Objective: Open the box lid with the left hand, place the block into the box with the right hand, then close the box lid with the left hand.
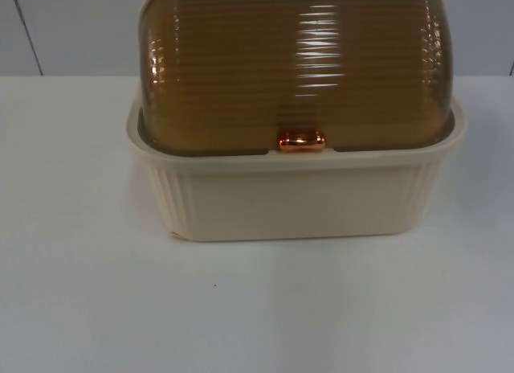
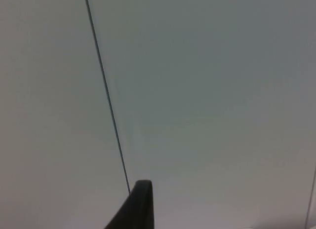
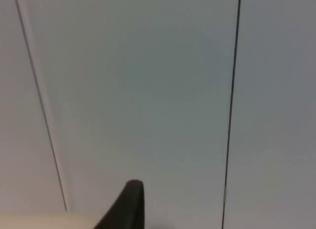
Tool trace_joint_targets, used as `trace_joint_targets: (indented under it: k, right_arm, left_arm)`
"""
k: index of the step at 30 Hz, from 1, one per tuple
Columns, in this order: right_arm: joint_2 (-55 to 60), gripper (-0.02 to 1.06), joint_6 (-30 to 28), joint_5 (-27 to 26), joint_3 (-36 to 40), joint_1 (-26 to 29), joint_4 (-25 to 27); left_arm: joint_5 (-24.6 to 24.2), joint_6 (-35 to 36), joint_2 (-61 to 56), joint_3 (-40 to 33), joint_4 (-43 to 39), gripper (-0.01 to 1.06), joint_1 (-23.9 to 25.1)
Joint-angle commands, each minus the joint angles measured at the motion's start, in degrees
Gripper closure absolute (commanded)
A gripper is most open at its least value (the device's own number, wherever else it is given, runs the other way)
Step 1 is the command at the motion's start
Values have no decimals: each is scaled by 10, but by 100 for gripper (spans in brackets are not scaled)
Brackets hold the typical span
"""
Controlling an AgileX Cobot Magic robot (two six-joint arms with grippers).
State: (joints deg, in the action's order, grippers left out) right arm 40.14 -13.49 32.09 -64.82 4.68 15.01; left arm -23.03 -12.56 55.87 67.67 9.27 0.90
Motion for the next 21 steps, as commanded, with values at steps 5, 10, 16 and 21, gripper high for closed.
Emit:
trace_joint_targets:
  k: [5, 10, 16, 21]
  right_arm:
    - [-106, 0, 48, 38, -3, 1, -84]
    - [-163, 0, 56, 121, -3, 1, -88]
    - [-224, 0, 56, 142, -3, 1, -89]
    - [-251, 0, 56, 189, -3, 1, -88]
  left_arm:
    - [-53, -7, -115, -1, 12, 1, -3]
    - [-125, -7, -187, -1, -6, 1, -3]
    - [-207, -7, -255, -1, -13, 1, -3]
    - [-259, -7, -298, -1, -12, 1, -3]
